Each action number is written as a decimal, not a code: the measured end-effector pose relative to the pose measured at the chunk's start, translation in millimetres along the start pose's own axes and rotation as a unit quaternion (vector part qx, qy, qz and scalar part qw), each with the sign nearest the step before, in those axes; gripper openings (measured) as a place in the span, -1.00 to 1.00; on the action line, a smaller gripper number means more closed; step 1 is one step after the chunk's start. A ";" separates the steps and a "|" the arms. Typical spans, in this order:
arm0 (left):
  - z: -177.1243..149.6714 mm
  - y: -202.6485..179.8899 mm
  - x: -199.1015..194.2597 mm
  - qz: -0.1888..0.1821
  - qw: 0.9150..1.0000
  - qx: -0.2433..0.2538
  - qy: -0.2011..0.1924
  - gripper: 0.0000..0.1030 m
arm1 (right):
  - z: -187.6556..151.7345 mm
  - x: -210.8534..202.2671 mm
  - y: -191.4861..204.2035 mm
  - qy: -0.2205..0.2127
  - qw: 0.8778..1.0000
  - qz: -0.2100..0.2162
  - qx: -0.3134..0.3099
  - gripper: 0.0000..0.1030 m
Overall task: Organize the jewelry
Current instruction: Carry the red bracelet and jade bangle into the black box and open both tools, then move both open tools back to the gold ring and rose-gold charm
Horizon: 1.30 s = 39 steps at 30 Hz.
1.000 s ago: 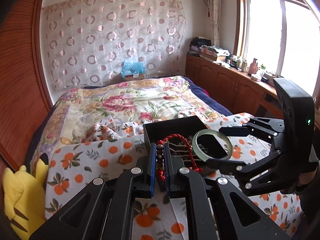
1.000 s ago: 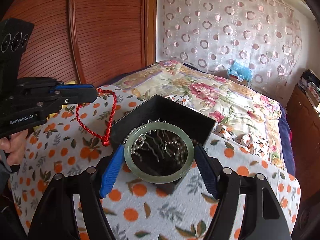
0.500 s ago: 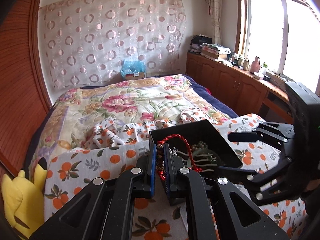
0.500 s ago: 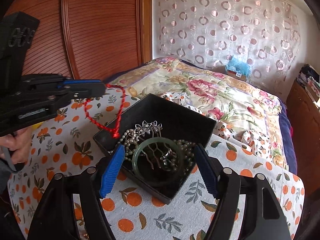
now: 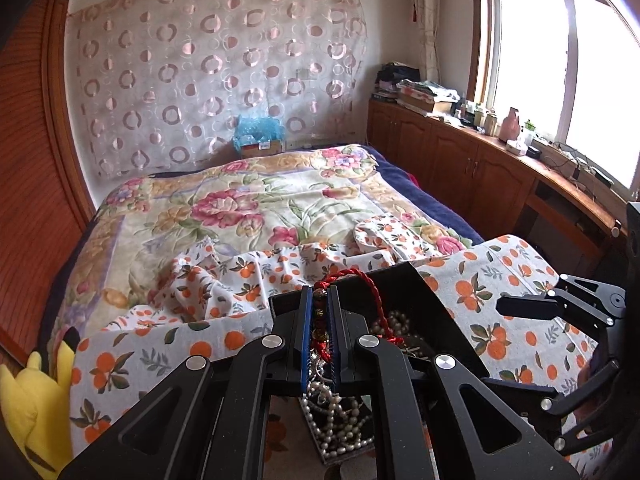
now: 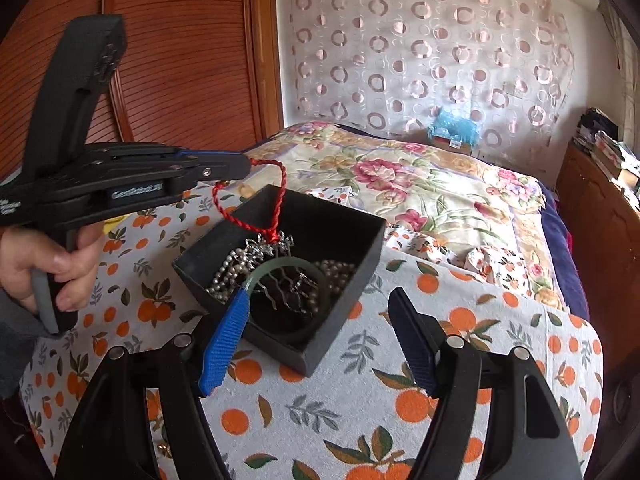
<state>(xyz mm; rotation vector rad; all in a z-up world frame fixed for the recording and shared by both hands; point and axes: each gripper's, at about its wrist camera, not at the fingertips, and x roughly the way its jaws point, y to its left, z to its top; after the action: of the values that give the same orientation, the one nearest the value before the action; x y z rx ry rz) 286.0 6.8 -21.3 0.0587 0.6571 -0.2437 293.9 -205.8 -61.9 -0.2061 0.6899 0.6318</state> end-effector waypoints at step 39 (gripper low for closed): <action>-126.8 -55.9 -90.1 -0.009 0.999 0.017 0.043 0.66 | -118.7 -55.4 43.8 0.057 0.998 0.006 0.033 -0.04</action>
<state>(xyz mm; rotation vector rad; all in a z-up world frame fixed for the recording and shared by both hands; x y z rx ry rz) 127.8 -12.3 -65.3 0.0961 0.7386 -0.2700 171.7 -242.1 -114.9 -0.1778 0.8218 0.6111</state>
